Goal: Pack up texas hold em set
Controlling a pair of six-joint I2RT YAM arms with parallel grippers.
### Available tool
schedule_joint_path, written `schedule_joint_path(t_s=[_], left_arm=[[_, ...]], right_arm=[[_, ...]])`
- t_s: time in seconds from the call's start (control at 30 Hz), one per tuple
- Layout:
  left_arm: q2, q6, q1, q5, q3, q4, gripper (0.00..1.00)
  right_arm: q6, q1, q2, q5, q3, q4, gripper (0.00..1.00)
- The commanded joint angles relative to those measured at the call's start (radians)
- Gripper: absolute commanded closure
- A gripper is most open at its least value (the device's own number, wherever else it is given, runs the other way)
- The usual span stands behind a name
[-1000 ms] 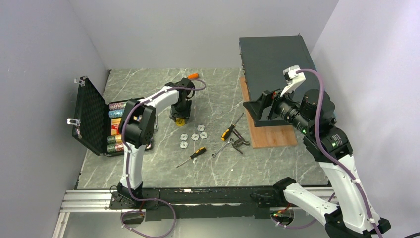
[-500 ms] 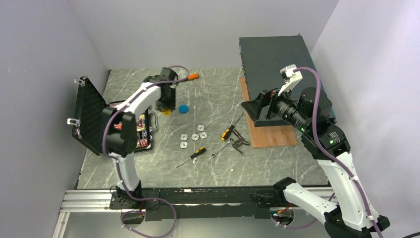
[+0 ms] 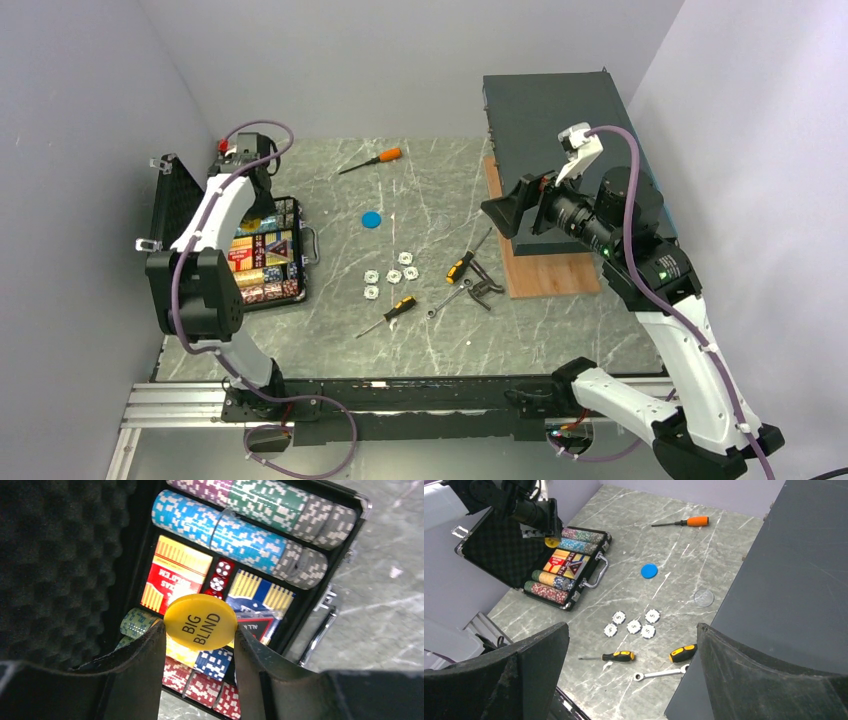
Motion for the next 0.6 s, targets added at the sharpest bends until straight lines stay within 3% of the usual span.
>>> schedule_joint_path(t_s=[0.0,0.57], left_arm=[[0.049,-0.038,0.028,-0.110,-0.002,-0.028,0.56],[0.203,-0.037,0.167,-0.016,0.016,-0.055,0.56]], right_arm=[[0.007,0.000,0.004,-0.020,0.049,0.043,0.00],[0.027,0.000,0.041,-0.058,0.082,0.043,0.00]])
